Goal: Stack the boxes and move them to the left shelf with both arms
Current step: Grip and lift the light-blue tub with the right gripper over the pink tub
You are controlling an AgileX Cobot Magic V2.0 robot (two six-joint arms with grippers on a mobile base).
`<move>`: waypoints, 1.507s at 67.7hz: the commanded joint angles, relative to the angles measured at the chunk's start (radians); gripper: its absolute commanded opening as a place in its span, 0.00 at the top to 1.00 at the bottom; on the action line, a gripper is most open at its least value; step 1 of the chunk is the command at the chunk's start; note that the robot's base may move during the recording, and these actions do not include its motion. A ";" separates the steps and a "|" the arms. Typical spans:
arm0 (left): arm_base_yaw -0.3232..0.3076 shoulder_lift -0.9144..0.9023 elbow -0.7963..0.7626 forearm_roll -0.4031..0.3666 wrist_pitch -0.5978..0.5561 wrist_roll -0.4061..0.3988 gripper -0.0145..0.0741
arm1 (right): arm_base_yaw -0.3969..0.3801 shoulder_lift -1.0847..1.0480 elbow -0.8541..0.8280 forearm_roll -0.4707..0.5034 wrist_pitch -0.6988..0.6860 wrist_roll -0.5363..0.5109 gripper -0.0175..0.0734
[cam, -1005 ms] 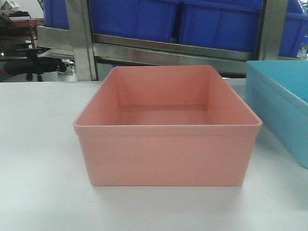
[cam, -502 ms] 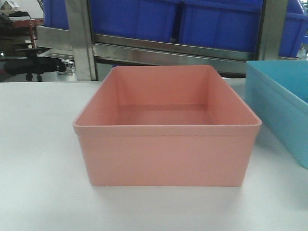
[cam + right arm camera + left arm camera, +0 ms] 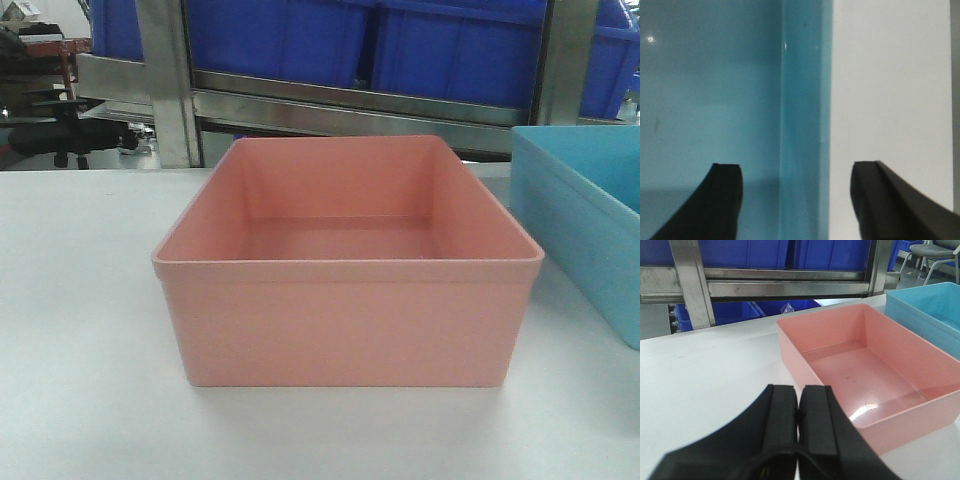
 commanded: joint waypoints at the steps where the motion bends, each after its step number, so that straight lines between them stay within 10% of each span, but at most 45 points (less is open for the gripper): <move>1: -0.009 0.004 -0.027 0.000 -0.090 -0.001 0.85 | -0.007 -0.054 -0.037 0.005 -0.055 -0.016 0.42; 14: -0.009 0.004 -0.027 0.000 -0.090 -0.001 0.85 | -0.007 -0.054 -0.037 0.005 -0.042 -0.016 0.78; 49: -0.009 0.004 -0.027 -0.004 -0.090 -0.001 0.85 | -0.007 -0.224 -0.037 0.195 0.010 -0.012 0.77; 83: -0.009 0.006 -0.027 -0.006 -0.088 -0.001 0.85 | -0.005 -0.568 -0.037 0.637 0.139 0.205 0.76; 102: -0.009 0.006 -0.027 -0.006 -0.088 -0.001 0.85 | 0.120 -0.636 -0.037 0.779 0.145 0.267 0.76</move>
